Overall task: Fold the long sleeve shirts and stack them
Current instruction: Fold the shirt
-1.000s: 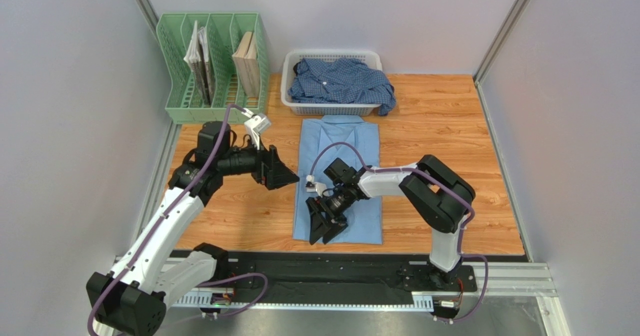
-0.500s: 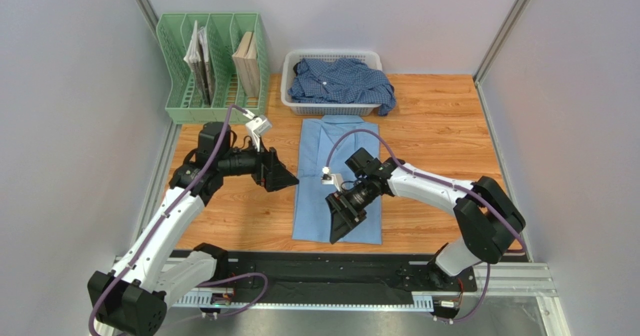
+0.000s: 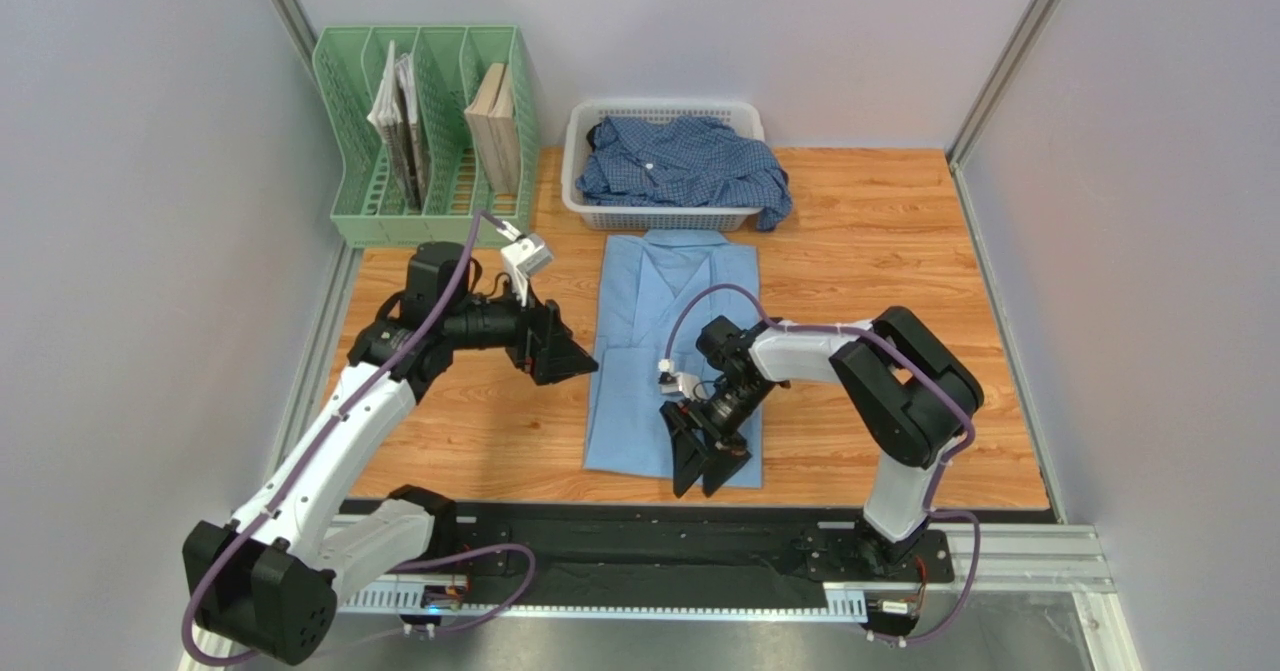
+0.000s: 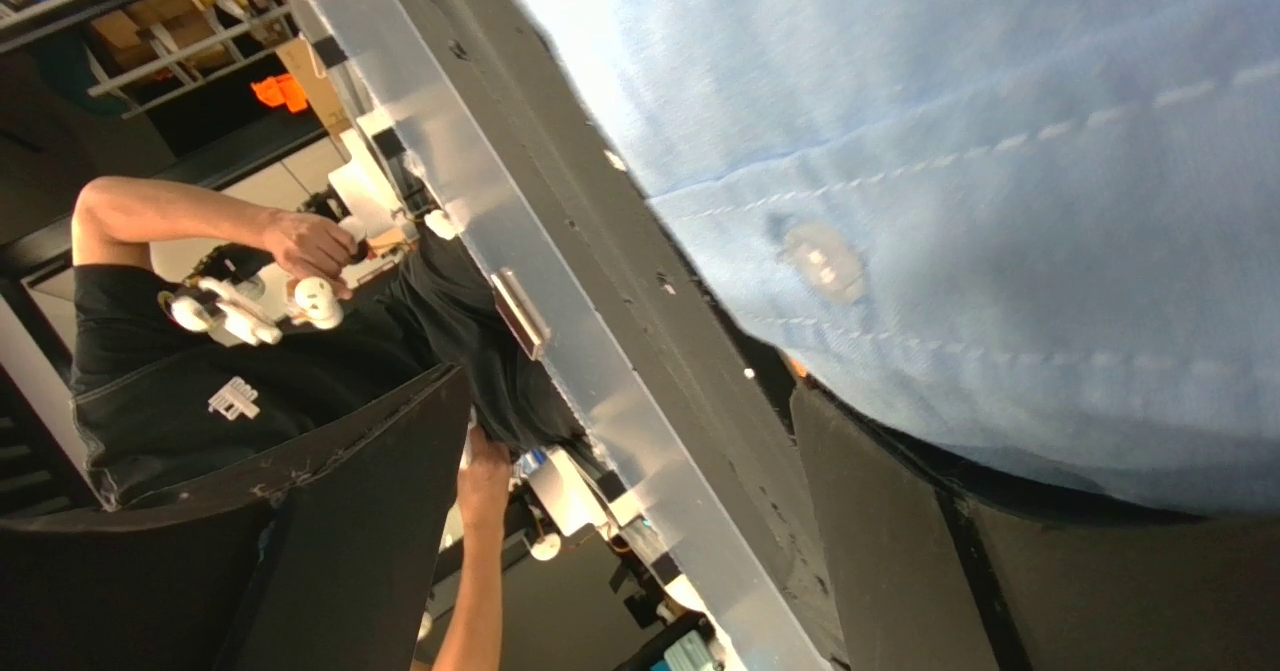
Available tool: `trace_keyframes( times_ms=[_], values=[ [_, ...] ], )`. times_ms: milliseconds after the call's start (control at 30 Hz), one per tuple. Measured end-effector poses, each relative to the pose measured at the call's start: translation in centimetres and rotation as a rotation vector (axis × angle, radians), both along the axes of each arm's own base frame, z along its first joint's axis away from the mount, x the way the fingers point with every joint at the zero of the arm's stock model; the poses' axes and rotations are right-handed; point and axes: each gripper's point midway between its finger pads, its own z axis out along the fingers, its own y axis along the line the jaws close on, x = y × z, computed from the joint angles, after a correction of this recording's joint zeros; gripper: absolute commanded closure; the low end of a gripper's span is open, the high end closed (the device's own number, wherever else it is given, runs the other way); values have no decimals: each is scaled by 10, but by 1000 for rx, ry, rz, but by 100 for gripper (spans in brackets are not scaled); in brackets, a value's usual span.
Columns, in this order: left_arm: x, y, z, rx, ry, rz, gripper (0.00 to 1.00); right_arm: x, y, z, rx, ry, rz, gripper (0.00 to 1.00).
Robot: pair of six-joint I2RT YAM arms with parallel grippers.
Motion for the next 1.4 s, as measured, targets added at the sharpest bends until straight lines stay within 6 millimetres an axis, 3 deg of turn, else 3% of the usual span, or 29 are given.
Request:
trace_keyframes(
  times_ms=[100,200,333,367,467,600,767,1100,1200,1300,1333,1400],
  values=[
    [-5,1,-6,73,-118,-58,1,3,4,12,30,-20,-14,13],
    [-39,-15,-10,184,-366,-242,1,13,14,41,117,-82,-34,20],
    [-94,-29,-31,283,-676,-485,3,37,25,72,215,-193,-48,52],
    [-105,-31,-41,313,-726,-543,12,44,28,74,222,-206,-48,60],
    [-119,-38,-80,443,-797,-661,31,56,33,60,212,-197,-32,66],
    [-133,-55,-130,615,-882,-812,37,67,37,24,160,-143,-10,68],
    [-129,-75,-160,741,-963,-844,40,74,40,-1,136,-101,10,68],
    [-113,-101,-194,872,-1069,-788,43,76,41,-16,162,-7,-1,69],
    [-105,-112,-195,877,-1109,-737,52,76,40,-16,175,11,-8,69],
    [-98,-118,-198,899,-1129,-704,78,76,40,-16,183,18,-10,69],
    [-97,-119,-201,914,-1134,-701,97,76,40,-15,185,19,-10,69],
    [-95,-119,-205,934,-1133,-697,100,76,40,-15,187,22,-11,68]
  ],
)
